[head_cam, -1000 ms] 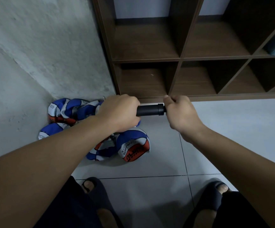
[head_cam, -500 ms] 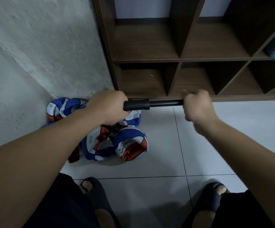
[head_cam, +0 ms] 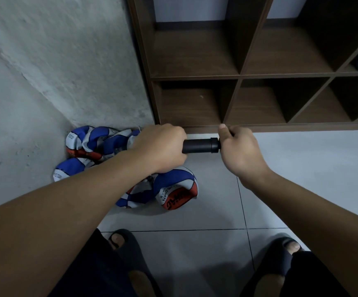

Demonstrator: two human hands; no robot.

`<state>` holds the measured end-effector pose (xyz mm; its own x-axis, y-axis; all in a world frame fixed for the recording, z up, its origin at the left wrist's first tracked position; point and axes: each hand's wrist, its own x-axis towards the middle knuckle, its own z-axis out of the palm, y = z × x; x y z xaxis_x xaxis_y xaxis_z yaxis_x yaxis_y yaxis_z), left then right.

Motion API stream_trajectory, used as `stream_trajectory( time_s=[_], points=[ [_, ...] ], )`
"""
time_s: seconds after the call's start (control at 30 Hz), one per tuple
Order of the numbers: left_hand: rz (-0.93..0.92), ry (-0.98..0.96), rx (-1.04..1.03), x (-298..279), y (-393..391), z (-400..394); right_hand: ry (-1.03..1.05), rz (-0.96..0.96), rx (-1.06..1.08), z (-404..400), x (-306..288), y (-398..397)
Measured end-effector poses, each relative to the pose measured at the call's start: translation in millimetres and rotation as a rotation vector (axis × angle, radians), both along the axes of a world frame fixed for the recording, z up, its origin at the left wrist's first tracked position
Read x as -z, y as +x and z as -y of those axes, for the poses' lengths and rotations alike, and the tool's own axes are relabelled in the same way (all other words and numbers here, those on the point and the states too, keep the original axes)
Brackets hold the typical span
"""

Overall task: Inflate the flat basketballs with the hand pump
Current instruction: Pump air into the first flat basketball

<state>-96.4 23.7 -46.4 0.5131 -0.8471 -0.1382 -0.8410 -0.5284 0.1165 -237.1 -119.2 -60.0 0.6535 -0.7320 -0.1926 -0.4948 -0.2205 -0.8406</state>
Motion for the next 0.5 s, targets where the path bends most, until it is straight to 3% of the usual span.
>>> stream_trajectory(
  time_s=[0.13,0.27,0.5],
  points=[
    [-0.061,0.002,-0.012,3.6,4.0,2.2,0.000,-0.031,-0.013,14.3,-3.3,0.5],
    [-0.161,0.000,-0.090,2.0,23.9,-3.4,-0.050,0.001,0.125,50.8,-10.6,-2.1],
    [-0.083,-0.005,-0.109,0.3,34.9,-7.8,-0.132,-0.012,0.180,47.7,-12.7,-0.9]
  ],
)
